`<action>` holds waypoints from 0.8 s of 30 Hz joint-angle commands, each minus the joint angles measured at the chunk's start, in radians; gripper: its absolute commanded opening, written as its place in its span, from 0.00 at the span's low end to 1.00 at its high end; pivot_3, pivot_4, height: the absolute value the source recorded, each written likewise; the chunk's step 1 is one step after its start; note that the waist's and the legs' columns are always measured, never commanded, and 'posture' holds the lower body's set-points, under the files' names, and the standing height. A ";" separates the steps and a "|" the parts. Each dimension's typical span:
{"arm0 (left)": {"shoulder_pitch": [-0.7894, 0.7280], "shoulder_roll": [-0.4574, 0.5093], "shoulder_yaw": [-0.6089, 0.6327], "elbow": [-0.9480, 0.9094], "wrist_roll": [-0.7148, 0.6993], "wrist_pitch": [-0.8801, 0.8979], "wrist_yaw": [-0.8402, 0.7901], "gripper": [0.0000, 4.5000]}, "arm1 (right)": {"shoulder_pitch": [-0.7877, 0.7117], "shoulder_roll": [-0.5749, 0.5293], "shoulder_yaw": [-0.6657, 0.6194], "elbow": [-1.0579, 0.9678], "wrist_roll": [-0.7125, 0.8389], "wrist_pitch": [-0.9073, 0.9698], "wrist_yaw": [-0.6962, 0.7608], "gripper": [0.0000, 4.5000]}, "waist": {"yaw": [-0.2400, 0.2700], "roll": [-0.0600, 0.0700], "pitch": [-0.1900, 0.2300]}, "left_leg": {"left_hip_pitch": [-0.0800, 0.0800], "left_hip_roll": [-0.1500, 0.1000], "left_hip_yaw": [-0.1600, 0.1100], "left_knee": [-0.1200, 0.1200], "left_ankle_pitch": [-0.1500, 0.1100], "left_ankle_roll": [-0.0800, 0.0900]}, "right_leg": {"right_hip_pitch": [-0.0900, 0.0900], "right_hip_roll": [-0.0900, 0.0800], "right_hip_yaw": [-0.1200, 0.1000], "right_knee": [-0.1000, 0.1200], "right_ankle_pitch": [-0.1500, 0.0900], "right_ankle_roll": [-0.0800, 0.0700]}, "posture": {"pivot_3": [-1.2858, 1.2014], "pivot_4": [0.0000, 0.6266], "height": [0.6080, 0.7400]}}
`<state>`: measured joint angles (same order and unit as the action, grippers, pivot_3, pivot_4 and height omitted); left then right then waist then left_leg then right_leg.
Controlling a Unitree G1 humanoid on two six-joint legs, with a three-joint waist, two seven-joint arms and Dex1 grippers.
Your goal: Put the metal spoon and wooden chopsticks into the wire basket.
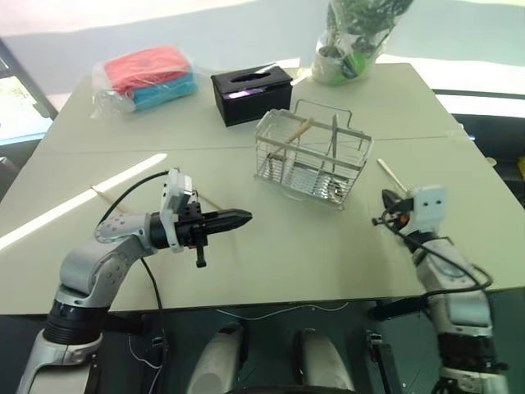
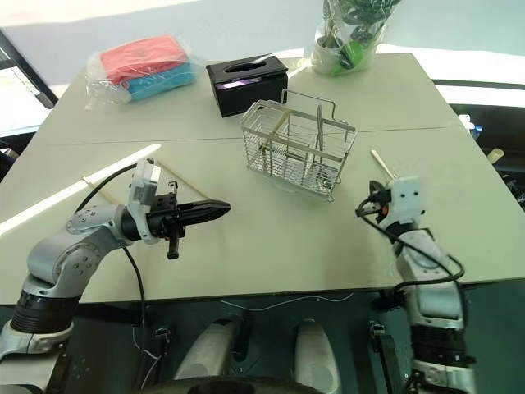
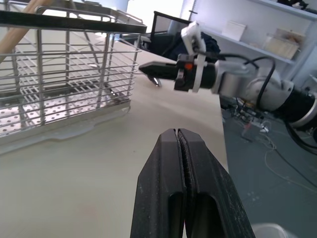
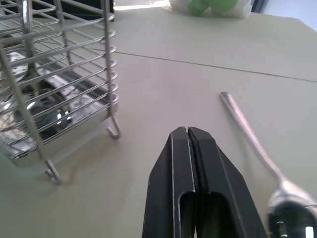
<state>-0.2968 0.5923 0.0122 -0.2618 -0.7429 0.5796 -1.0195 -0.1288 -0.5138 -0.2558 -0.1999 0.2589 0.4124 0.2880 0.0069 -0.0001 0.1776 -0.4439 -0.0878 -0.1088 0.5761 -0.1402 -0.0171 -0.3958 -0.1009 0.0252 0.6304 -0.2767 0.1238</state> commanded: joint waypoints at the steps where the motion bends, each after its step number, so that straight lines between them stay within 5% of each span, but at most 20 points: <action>1: -0.015 -0.018 0.007 -0.005 0.015 -0.024 0.015 0.00 | -0.021 -0.093 -0.036 -0.100 0.066 0.163 0.072 0.20 | 0.003 0.000 0.000 | 0.000 0.000 0.000 0.000 0.000 0.000 | 0.000 -0.001 0.000 0.000 0.000 0.000 | 0.52 0.24 1.00; 8: -0.020 -0.058 -0.001 -0.008 0.042 -0.034 0.039 0.00 | -0.140 -0.249 0.017 0.038 0.063 0.289 0.196 1.00 | 0.002 -0.001 0.001 | -0.001 0.000 0.001 0.001 0.000 0.000 | 0.001 -0.002 -0.001 -0.002 0.000 0.000 | 0.52 0.24 1.00; 24: 0.034 -0.081 0.023 -0.062 0.058 -0.043 0.102 0.00 | -0.485 -0.299 0.078 0.758 -0.042 0.084 0.347 1.00 | -0.001 -0.001 0.001 | -0.001 0.000 0.002 0.001 0.001 0.002 | 0.001 -0.001 -0.001 -0.002 0.000 0.000 | 0.52 0.24 1.00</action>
<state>-0.2697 0.5109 0.0167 -0.2831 -0.6838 0.5571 -0.9245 -0.5853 -0.7993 -0.1624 0.5271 0.2198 0.5232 0.6235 0.0056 -0.0013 0.1788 -0.4453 -0.0882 -0.1067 0.5771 -0.1387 -0.0146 -0.3950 -0.1010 0.0239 0.6283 -0.2767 0.1240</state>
